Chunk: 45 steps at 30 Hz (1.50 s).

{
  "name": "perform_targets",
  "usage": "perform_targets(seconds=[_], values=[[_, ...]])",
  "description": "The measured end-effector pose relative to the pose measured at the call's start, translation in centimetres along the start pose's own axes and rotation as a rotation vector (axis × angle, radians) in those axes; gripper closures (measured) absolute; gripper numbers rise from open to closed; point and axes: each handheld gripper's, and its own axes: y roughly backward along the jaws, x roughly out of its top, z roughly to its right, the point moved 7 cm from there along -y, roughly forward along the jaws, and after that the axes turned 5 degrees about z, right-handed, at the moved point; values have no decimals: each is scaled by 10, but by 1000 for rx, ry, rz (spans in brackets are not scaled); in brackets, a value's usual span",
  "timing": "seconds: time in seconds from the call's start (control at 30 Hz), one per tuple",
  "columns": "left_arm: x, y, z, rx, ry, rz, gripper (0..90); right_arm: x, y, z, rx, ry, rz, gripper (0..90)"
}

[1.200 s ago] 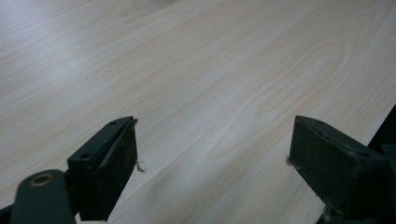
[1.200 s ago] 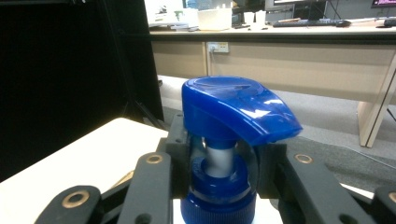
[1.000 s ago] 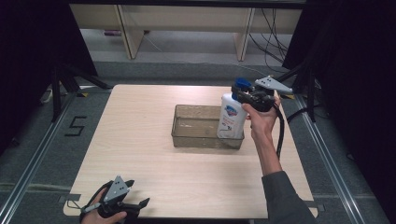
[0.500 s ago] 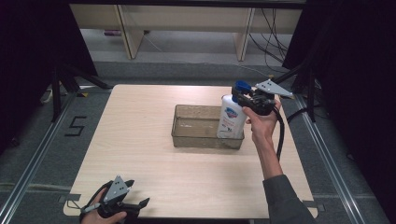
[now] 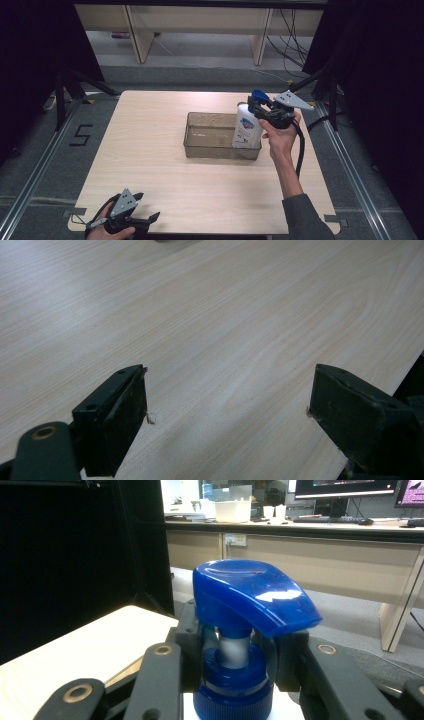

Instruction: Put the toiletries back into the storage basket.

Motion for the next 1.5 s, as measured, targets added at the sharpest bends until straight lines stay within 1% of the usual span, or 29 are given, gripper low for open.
perform_targets(seconds=[0.1,0.13,0.17,0.23,0.33,0.4,0.47,0.6,0.63,0.67,0.7,0.73,0.77,0.8,0.83,0.9,0.93,1.07,1.1,1.17,1.2,1.23,1.3,1.33,1.37,1.4,1.43,1.47,1.5], values=[[0,0,0,-1,-2,-2,148,-1,1,-1,-7,1,-11,636],[0,0,0,-1,-1,-2,148,-1,0,-1,-8,-5,-8,605],[0,0,0,-1,-1,-3,148,-1,1,0,-13,-25,-15,571],[0,0,0,-3,-3,-3,148,-2,1,0,-9,-44,-7,592],[0,0,0,-3,-4,-4,148,-2,1,-2,-2,-28,-10,573],[0,0,0,-1,-3,-4,148,-3,0,-3,7,-40,-10,534],[0,0,0,-1,-2,-3,148,-4,0,-4,7,-39,-11,533],[0,0,0,-1,-2,-3,148,-4,-1,-4,-14,-37,-15,504],[-1,1,-2,5,-23,-20,148,-5,-1,-5,-12,-45,-18,497],[-1,1,-1,-1,-13,-14,148,-6,-1,-5,-18,-43,-27,471],[-1,1,-1,-2,-14,-14,148,-6,-1,-4,-16,-42,-31,449],[-1,1,-1,-2,-14,-13,148,-7,-1,-3,-4,-48,-21,426],[-1,0,-1,-1,-12,-11,148,-8,0,-3,-14,-61,-32,414],[-1,0,-1,-1,-12,-11,148,-8,0,-3,-14,-61,-32,414],[-1,0,-1,1,-11,-11,148,-10,1,-2,-12,-73,-34,384],[-1,0,-2,4,-15,-14,148,-11,1,0,-17,-77,-33,357],[-1,0,-2,4,-15,-13,148,-11,2,0,-6,-82,-34,356],[-1,1,-2,9,-15,-17,148,-10,4,-1,-8,-101,-18,339],[-1,0,-2,8,-16,-17,148,-9,4,-1,1,-99,-12,334],[-1,0,-1,7,-15,-16,148,-10,5,-1,2,-110,-18,329],[-1,0,-1,7,-16,-16,148,-9,6,-1,-10,-114,-18,325],[-1,0,-2,8,-15,-16,148,-9,6,-1,0,-103,-9,322],[-1,0,-2,8,-16,-17,148,-8,8,-2,-3,-104,-23,315],[-1,0,-2,8,-16,-17,148,-8,8,-3,-10,-102,-19,311],[-1,0,-2,8,-16,-17,148,-7,8,-3,2,-90,-10,307],[-1,0,-1,8,-16,-16,148,-7,9,-4,1,-94,-12,307],[-1,0,-1,8,-17,-16,148,-7,9,-4,-2,-83,-13,306],[-1,0,-1,8,-16,-16,148,-7,10,-5,-2,-87,-14,303],[-1,0,-1,8,-17,-16,148,-7,10,-5,-7,-79,-19,298]])
